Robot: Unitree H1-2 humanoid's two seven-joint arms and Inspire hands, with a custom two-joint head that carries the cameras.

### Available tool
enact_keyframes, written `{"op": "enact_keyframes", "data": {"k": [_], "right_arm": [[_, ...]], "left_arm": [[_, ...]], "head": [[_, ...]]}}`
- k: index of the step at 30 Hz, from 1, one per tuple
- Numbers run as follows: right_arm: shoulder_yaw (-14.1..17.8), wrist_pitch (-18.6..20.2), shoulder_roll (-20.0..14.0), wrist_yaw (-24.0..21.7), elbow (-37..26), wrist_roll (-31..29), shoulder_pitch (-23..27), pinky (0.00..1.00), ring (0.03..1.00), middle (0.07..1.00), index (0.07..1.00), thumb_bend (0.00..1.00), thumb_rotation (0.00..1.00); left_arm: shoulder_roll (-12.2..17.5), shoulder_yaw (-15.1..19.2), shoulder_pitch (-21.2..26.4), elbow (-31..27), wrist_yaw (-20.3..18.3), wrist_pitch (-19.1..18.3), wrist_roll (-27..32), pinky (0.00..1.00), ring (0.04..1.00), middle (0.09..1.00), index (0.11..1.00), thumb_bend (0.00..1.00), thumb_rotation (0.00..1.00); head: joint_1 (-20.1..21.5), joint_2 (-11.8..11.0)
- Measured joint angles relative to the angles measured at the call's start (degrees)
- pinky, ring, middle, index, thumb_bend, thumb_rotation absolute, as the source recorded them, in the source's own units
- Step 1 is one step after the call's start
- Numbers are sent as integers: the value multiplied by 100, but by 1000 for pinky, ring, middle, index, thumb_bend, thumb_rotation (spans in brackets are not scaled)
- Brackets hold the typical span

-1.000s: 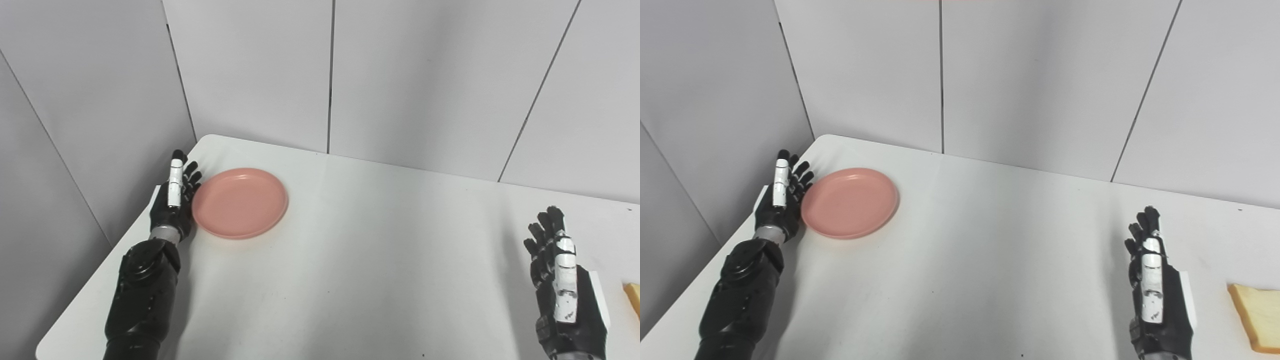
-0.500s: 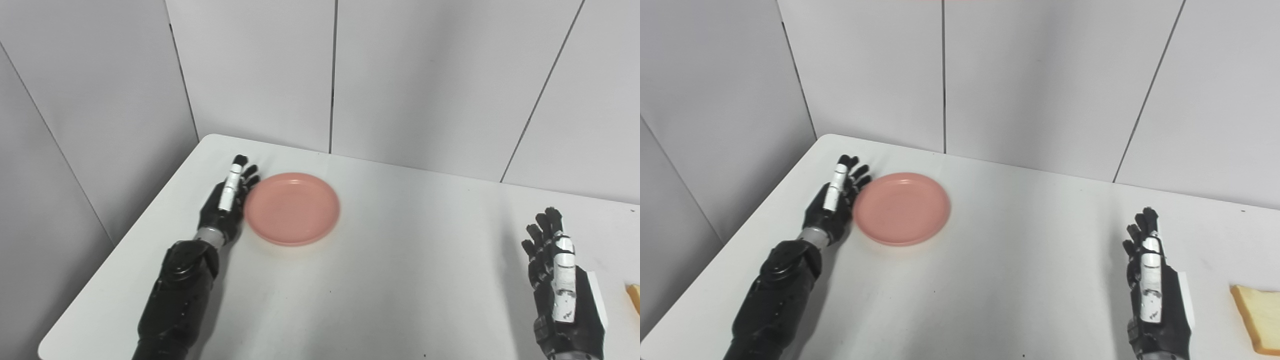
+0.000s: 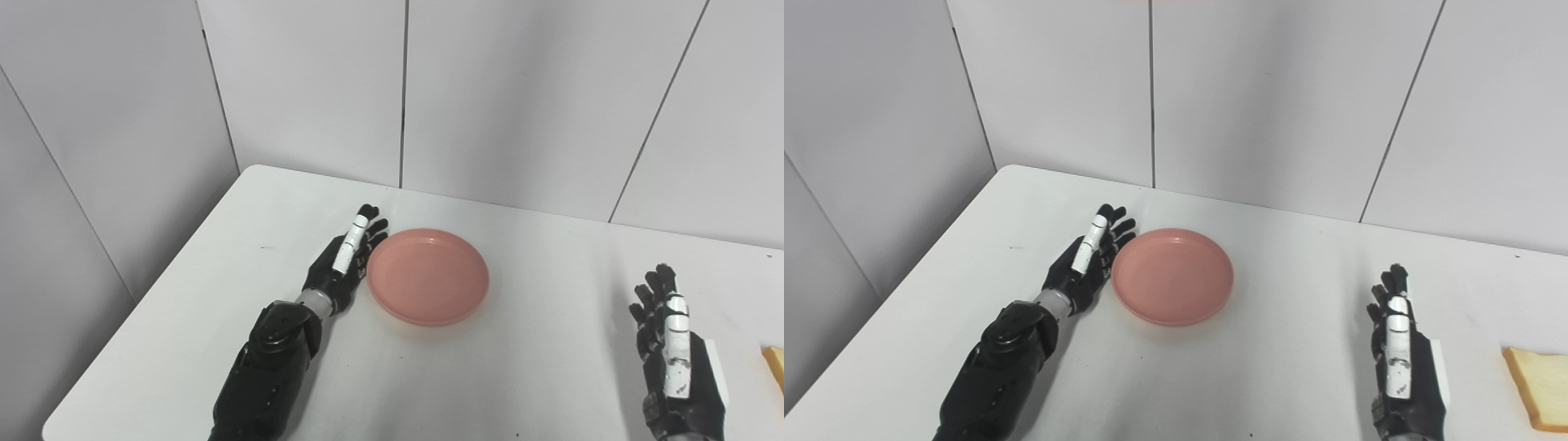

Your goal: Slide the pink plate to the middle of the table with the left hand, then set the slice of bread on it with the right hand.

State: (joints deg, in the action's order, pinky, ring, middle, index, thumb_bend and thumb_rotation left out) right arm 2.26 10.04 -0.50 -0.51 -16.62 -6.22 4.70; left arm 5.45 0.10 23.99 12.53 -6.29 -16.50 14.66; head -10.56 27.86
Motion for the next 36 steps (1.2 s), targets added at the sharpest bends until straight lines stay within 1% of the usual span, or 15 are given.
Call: {"op": "enact_keyframes", "data": {"k": [3, 4, 5, 6, 8, 10, 11, 13, 15, 17, 19, 20, 25, 32, 36], "right_arm": [[-2, -77, 56, -2, 34, -15, -12, 1000, 1000, 1000, 1000, 410, 1000], [-6, -133, 65, -2, 60, -8, -15, 1000, 1000, 1000, 1000, 416, 1000], [-10, -185, 67, -2, 84, 2, -21, 1000, 1000, 1000, 1000, 418, 1000], [-14, -216, 67, -1, 115, 15, -21, 1000, 1000, 1000, 1000, 421, 1000], [-28, -261, 79, 2, 147, 45, -34, 1000, 1000, 1000, 1000, 422, 1000], [-42, -274, 97, 12, 147, 70, -61, 1000, 1000, 1000, 1000, 430, 1000], [-47, -274, 107, 13, 147, 71, -67, 1000, 1000, 1000, 1000, 434, 1000], [-65, -273, 141, 15, 147, 73, -71, 1000, 1000, 1000, 1000, 445, 1000], [-95, -273, 176, 23, 146, 114, -70, 1000, 1000, 1000, 1000, 454, 1000], [-110, -273, 207, 39, 146, 159, -72, 1000, 1000, 1000, 1000, 453, 1000], [-124, -273, 241, 57, 145, 183, -72, 1000, 999, 1000, 1000, 457, 1000], [-129, -273, 255, 61, 144, 183, -74, 1000, 998, 1000, 1000, 458, 1000], [-166, -273, 280, 114, 135, 245, -82, 1000, 1000, 1000, 1000, 470, 1000], [-248, -273, 278, 117, 132, 316, -82, 1000, 1000, 1000, 1000, 477, 1000], [-252, -273, 278, 117, 132, 322, -81, 1000, 1000, 1000, 1000, 468, 1000]], "left_arm": [[-135, -159, 37, 75, -64, 76, -58, 977, 976, 974, 982, 757, 911], [-182, -206, 49, 100, -106, 113, -88, 980, 978, 974, 984, 771, 906], [-226, -242, 59, 118, -125, 140, -104, 981, 979, 973, 983, 779, 901], [-267, -271, 65, 139, -157, 163, -114, 982, 980, 972, 983, 782, 898], [-325, -320, 64, 143, -228, 175, -114, 986, 986, 978, 986, 783, 903], [-382, -360, 61, 142, -280, 185, -113, 984, 986, 982, 989, 779, 905], [-412, -382, 59, 140, -292, 187, -114, 977, 982, 980, 988, 775, 905], [-475, -434, 44, 131, -343, 188, -114, 968, 975, 975, 981, 760, 906], [-550, -479, -5, 80, -380, 185, -112, 979, 981, 977, 984, 755, 912], [-667, -486, -80, 30, -386, 192, -104, 982, 984, 978, 988, 762, 916], [-754, -490, -143, -28, -400, 184, -85, 985, 986, 980, 992, 769, 921], [-786, -492, -176, -56, -430, 176, -82, 986, 986, 981, 993, 770, 923], [-838, -488, -232, -66, -541, 175, 17, 991, 993, 992, 1000, 773, 926], [-837, -482, -323, -134, -597, 200, 18, 976, 994, 992, 999, 755, 961], [-837, -488, -383, -201, -591, 222, -64, 988, 986, 985, 991, 772, 947]], "head": [[107, 18], [237, 44], [239, 44], [369, 70], [457, 88], [458, 88], [580, 105], [581, 123], [713, 150], [844, 158], [854, 167], [923, 176], [1143, 211], [1241, 237], [1311, 255]]}}
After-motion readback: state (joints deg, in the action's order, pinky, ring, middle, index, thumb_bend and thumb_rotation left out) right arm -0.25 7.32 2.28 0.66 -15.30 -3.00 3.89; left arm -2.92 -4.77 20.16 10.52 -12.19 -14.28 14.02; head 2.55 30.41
